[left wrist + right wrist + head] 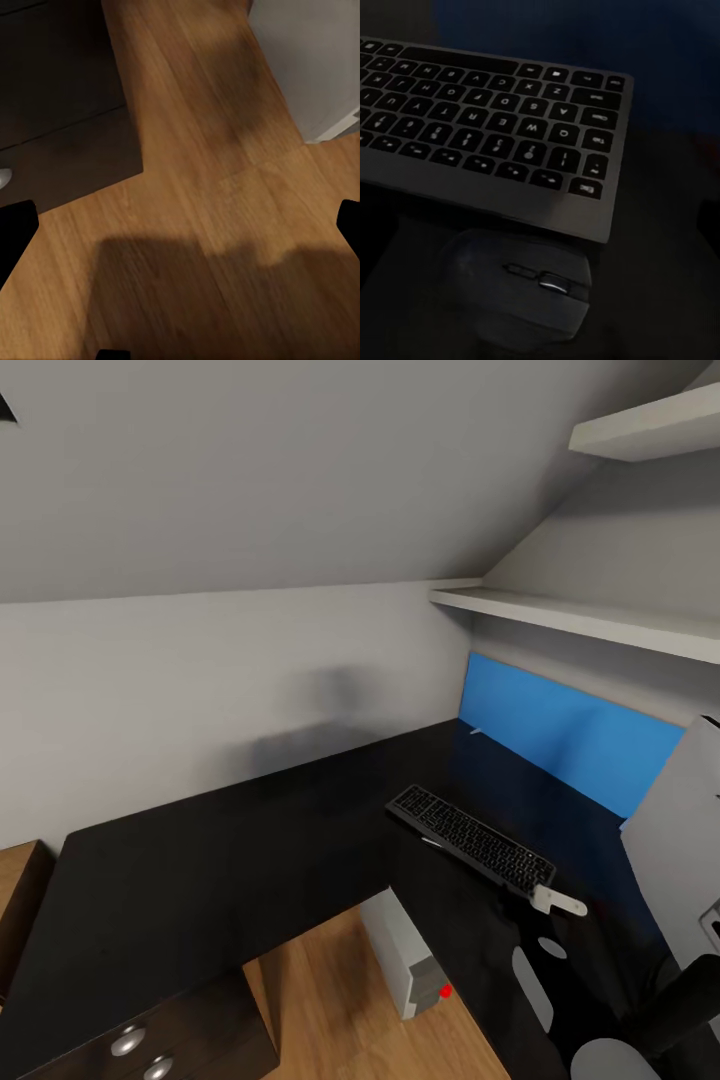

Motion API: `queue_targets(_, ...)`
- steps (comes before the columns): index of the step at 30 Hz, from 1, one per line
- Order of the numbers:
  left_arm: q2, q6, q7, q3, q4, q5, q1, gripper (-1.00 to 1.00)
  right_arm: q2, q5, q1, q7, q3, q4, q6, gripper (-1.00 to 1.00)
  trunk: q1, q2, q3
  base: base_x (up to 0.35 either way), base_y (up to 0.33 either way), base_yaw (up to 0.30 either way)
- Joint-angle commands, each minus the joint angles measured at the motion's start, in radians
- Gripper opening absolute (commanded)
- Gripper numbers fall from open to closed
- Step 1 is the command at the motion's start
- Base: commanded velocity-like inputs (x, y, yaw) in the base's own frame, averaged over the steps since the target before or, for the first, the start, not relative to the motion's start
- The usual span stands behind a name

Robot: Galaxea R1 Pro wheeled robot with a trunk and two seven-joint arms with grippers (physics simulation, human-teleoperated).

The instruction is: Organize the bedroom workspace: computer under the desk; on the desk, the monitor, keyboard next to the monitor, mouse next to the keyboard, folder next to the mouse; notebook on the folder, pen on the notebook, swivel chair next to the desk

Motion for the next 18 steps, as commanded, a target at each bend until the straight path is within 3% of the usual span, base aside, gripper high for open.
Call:
queue_targets(1,0.0,-0.003,0.005,-0.004,0.001,0.005,-0.001,1.0,-0.001,-0.011,-0.001,-0.002,0.002,0.002,-0.006,1.0,0.0,-0.001,-0.001,0.0,0.0,0.0)
queue_targets(11,0.0,-0.004,0.007,-0.003,0.001,0.006,-0.001,1.0,-0.004,-0.011,-0.001,0.0,0.002,0.016,-0.006,1.0,0.0,-0.001,-0.001,0.0,0.0,0.0)
queue_targets(18,0.0,-0.004,0.007,-0.003,0.001,0.006,-0.001,1.0,-0.004,-0.011,-0.001,-0.001,0.002,0.017,-0.006,1.0,0.027,-0.05,-0.023,0.0,0.0,0.0)
